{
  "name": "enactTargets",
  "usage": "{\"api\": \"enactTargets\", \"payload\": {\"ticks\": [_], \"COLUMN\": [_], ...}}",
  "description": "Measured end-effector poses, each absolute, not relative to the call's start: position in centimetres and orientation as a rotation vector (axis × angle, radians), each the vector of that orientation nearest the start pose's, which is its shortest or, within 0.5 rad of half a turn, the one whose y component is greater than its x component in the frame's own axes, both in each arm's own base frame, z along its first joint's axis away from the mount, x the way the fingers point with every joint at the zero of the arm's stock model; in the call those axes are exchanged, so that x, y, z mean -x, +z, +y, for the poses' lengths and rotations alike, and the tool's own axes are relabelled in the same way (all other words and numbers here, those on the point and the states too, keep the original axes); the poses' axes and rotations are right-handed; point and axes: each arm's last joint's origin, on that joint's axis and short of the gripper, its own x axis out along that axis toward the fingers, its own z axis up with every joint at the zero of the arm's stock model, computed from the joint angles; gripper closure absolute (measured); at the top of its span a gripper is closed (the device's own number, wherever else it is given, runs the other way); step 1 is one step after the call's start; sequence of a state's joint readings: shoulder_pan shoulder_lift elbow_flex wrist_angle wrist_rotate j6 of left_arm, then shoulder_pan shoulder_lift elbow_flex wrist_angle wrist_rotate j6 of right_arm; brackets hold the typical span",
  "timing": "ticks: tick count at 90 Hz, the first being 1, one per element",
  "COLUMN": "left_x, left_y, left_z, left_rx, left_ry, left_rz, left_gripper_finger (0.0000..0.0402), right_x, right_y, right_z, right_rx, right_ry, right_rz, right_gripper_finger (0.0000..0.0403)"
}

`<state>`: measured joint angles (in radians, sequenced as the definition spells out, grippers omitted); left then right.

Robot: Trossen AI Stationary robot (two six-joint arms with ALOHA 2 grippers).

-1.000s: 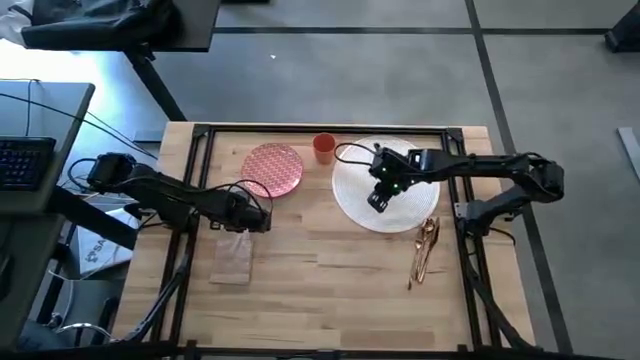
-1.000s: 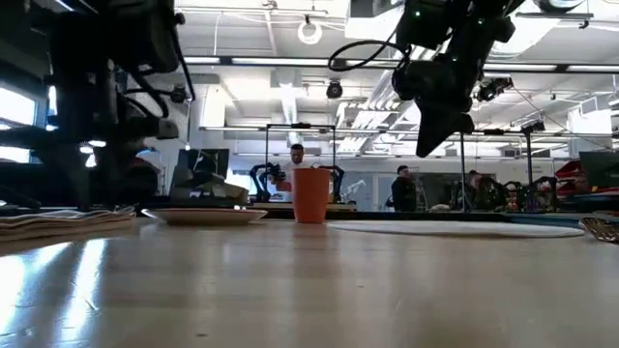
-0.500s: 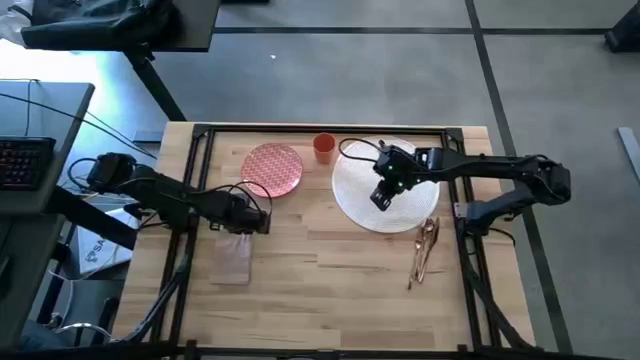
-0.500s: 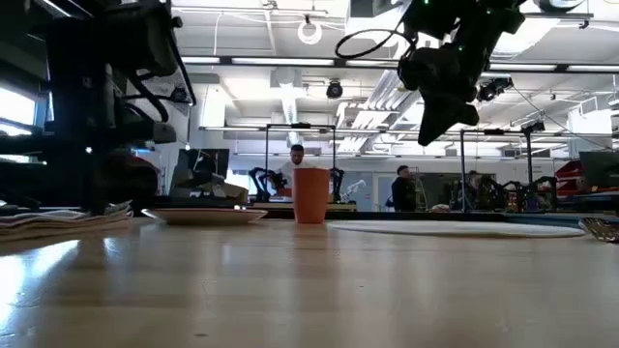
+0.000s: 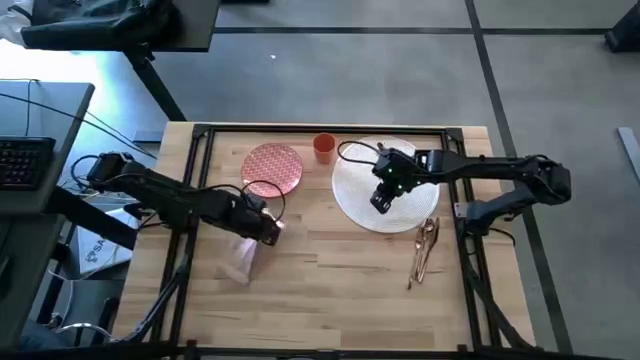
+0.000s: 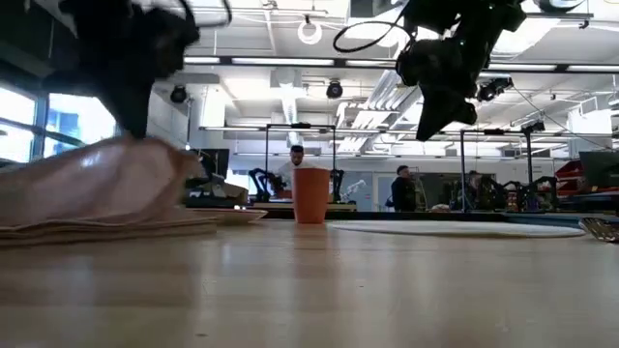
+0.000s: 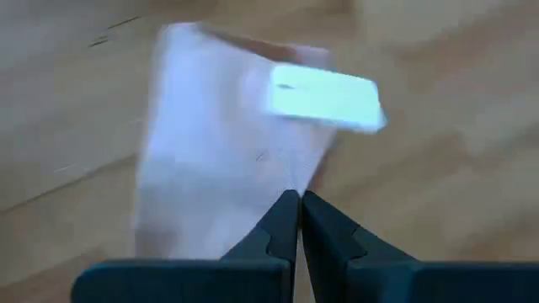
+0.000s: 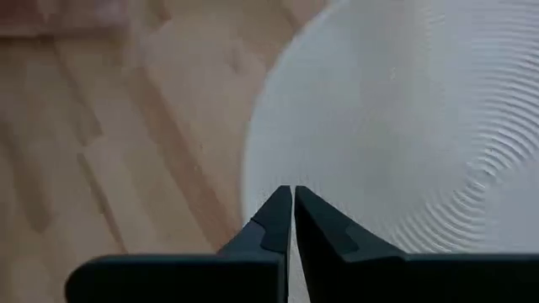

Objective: Set table place
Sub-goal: Fold the pink napkin

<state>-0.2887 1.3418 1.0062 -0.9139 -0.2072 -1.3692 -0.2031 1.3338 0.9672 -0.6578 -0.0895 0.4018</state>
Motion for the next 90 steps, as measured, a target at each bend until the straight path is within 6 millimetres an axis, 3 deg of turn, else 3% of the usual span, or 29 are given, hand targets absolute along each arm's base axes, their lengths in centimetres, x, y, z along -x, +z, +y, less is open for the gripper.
{"api": "enactTargets", "payload": {"ticks": [14, 26, 52, 70, 90], "left_x": [-24.0, -24.5, -25.1, -24.8, -22.7], "left_y": [27.4, 28.5, 29.6, 29.0, 25.7], "left_z": [-6.6, -6.1, -5.2, -6.1, -9.6], "left_rx": [0.856, 0.853, 0.851, 0.803, 0.861], "left_ry": [0.707, 0.723, 0.710, 0.552, 0.427], "left_rz": [0.918, 0.847, 0.799, 0.958, 1.222], "left_gripper_finger": [0.0401, 0.0401, 0.0401, 0.0401, 0.0383], "right_x": [-26.6, -27.6, -28.5, -29.3, -29.7], "right_y": [25.2, 26.0, 26.0, 24.8, 23.9], "right_z": [-3.7, -2.7, -1.1, 0.4, 1.8], "right_rx": [-0.474, -0.411, -0.388, -0.374, -0.369], "right_ry": [-0.203, -0.123, -0.057, -0.005, 0.020], "right_rz": [0.879, 0.773, 0.731, 0.777, 0.821], "right_gripper_finger": [0.0402, 0.0389, 0.0286, 0.0237, 0.0231]}}
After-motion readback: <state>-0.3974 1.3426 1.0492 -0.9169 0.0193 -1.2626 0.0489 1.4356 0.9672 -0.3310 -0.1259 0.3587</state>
